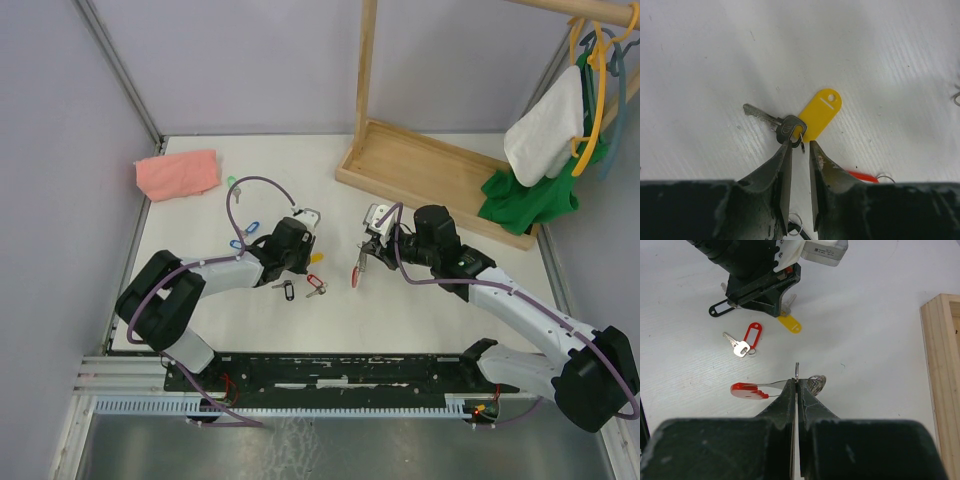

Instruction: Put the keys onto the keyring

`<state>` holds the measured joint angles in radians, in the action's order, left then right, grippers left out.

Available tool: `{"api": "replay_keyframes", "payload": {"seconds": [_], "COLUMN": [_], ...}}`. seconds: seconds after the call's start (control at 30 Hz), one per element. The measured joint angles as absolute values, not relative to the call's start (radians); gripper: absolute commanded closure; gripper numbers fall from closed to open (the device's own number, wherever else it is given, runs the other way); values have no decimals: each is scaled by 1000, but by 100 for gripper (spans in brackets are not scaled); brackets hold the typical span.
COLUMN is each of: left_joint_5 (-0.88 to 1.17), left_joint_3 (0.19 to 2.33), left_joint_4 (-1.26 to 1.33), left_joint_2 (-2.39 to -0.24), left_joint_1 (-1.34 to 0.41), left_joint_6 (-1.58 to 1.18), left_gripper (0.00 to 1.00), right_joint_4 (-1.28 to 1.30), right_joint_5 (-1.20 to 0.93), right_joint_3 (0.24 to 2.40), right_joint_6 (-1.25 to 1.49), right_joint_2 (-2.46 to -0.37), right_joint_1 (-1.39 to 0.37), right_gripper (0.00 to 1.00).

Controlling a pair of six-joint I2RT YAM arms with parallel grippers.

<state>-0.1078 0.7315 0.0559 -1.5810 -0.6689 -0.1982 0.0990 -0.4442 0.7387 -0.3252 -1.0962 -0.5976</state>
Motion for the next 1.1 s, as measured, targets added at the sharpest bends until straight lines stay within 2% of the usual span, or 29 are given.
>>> {"api": "replay_keyframes", "payload": {"seconds": [0.5, 0.7, 0.83, 1.1], "left_joint_5": [-107, -106, -106, -108], "left_joint_3": [731, 731, 731, 703], "left_joint_4": [57, 57, 59, 64], "left_joint_2": [-1595, -1597, -1597, -1543], "left_joint_1": [-669, -669, -670, -670], "left_joint_6": [-199, -201, -201, -179], "left_gripper": [78, 87, 97, 97], "right_joint_4": [99, 99, 99, 99], "right_joint_5": [-451, -455, -455, -459], "right_joint_3": [739, 739, 739, 739], "right_joint_6": [-325, -325, -325, -326], "right_joint_2": [-1096, -1096, -1096, -1096], "right_joint_1": [-598, -598, -598, -598], "right_gripper": [99, 99, 99, 99]}}
